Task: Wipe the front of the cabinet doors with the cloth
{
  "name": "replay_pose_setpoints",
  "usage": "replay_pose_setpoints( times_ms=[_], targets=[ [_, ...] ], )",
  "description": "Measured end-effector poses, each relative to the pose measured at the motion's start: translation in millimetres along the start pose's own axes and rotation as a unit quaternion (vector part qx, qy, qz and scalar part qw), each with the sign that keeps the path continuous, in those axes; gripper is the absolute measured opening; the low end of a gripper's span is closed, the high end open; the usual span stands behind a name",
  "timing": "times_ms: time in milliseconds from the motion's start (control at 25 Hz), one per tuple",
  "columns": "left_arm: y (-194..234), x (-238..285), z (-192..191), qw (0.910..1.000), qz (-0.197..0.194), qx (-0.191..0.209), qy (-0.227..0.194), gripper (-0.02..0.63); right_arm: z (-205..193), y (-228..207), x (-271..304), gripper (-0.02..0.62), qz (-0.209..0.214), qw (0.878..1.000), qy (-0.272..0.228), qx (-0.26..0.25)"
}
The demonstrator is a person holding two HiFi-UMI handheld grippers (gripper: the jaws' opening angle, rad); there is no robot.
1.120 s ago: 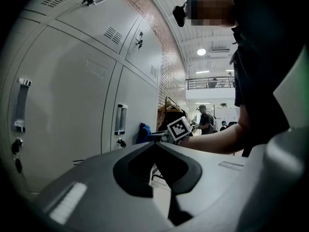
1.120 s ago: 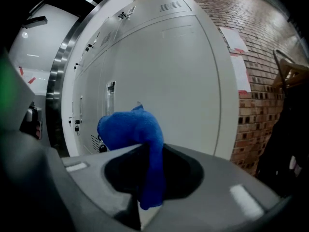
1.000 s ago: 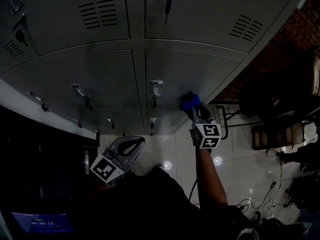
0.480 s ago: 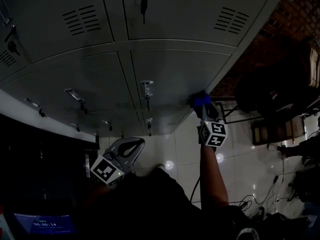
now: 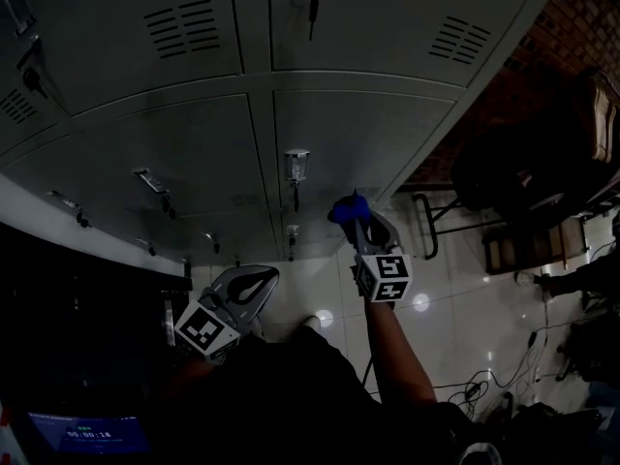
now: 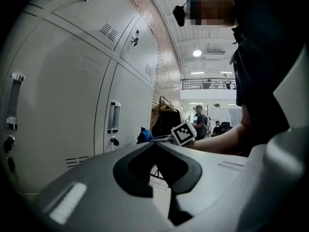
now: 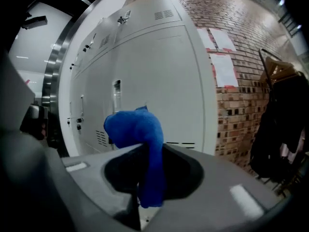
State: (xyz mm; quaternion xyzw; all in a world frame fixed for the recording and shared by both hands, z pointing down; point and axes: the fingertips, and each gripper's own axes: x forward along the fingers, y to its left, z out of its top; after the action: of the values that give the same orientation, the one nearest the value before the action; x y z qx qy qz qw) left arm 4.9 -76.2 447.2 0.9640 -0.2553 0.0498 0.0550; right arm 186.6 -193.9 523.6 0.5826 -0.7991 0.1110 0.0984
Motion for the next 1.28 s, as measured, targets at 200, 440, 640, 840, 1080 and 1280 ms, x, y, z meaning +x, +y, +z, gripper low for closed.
replay_pose_setpoints(
  times_ms=[200,440,640,840,1080,1280],
  targets=[
    [6,-20,0,0.9999,0.006,-0.013,-0.002,0.001,-13,92,23,0.069,0.088,0.996,0.018,-0.024],
    [28,-54,-5,0.9990,0.043,-0.014,-0.002,0.001,-11,146,51,0.069,0.130,0.990,0.024,-0.042],
    [39,-73,1,0.9974,0.068,-0.017,-0.010,0.000,-6,148,76,0.070,0.130,0.990,0.029,-0.042],
    [47,-79,0,0.9960,0.086,-0.023,-0.004,0.000,-8,138,92,0.071,0.121,0.991,0.038,-0.039],
    [51,-69,-2,0.9961,0.087,-0.018,0.003,0.000,-17,121,94,0.070,0.115,0.992,0.046,-0.037],
    [44,-44,-1,0.9971,0.073,-0.018,0.006,0.002,-24,91,88,0.071,0.102,0.993,0.052,-0.037]
  ],
)
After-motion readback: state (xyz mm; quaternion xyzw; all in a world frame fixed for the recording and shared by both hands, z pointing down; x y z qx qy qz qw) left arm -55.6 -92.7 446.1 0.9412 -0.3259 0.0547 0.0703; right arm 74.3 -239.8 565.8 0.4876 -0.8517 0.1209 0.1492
